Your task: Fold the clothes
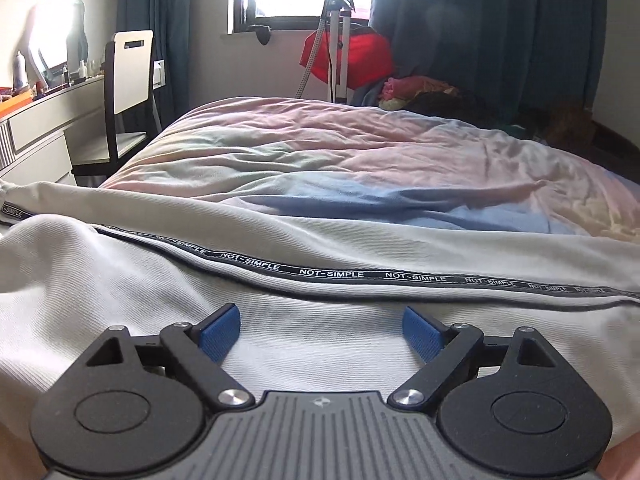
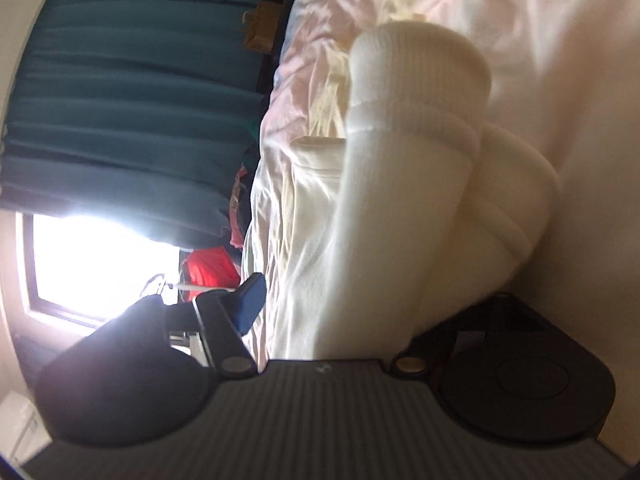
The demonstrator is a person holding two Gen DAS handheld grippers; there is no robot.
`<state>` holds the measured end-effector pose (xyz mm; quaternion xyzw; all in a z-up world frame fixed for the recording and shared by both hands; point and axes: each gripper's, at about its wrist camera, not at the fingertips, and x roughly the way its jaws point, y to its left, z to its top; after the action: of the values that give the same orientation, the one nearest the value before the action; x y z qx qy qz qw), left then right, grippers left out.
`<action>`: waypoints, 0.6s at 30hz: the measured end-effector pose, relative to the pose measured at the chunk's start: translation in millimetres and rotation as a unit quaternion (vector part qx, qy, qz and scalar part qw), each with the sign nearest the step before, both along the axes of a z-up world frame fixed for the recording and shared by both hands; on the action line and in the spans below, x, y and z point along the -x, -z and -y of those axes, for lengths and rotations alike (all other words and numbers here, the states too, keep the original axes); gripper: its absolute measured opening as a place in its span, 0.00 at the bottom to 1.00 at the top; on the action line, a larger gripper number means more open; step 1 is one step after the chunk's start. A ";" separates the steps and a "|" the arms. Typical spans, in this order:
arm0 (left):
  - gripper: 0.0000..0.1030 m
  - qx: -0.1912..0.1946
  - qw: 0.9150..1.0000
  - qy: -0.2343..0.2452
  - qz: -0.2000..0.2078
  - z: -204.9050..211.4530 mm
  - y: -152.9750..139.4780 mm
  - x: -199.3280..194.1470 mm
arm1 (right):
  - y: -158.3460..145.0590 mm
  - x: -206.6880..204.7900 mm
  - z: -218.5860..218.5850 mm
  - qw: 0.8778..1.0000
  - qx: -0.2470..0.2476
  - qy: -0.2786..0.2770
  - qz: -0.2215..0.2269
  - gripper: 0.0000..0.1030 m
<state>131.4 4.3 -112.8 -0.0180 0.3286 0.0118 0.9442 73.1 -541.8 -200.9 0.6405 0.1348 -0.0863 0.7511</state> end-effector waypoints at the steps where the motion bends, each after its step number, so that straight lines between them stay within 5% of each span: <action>1: 0.88 0.004 1.000 -0.001 -0.001 -1.3 -0.1 -0.2 | -0.2 -4.0 0.5 1.000 0.009 -0.008 0.001 0.68; 9: 0.93 0.001 1.000 -0.004 -0.009 1.7 -0.2 -1.4 | -16.4 -12.0 -1.8 0.996 0.051 -0.034 0.062 0.67; 12: 0.94 -0.006 1.000 -0.001 -0.014 3.8 0.7 -2.0 | -16.3 -12.1 -3.3 0.997 0.060 -0.029 0.048 0.65; 14: 0.94 -0.011 1.000 0.000 -0.016 4.8 1.4 -2.1 | -12.7 -12.7 -3.3 0.998 0.059 -0.022 0.022 0.53; 16: 0.94 -0.012 1.000 0.000 -0.018 5.2 1.7 -2.7 | -9.8 -13.9 -1.9 0.997 0.067 -0.022 -0.015 0.25; 18: 0.95 -0.013 1.000 0.000 -0.020 5.6 1.4 -3.6 | -19.7 -15.7 -6.1 0.993 0.105 -0.029 -0.038 0.18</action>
<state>135.0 -1.3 -114.2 -0.0060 0.3469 0.0167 0.9377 88.8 -535.7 -181.2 0.5501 0.1716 -0.1025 0.8108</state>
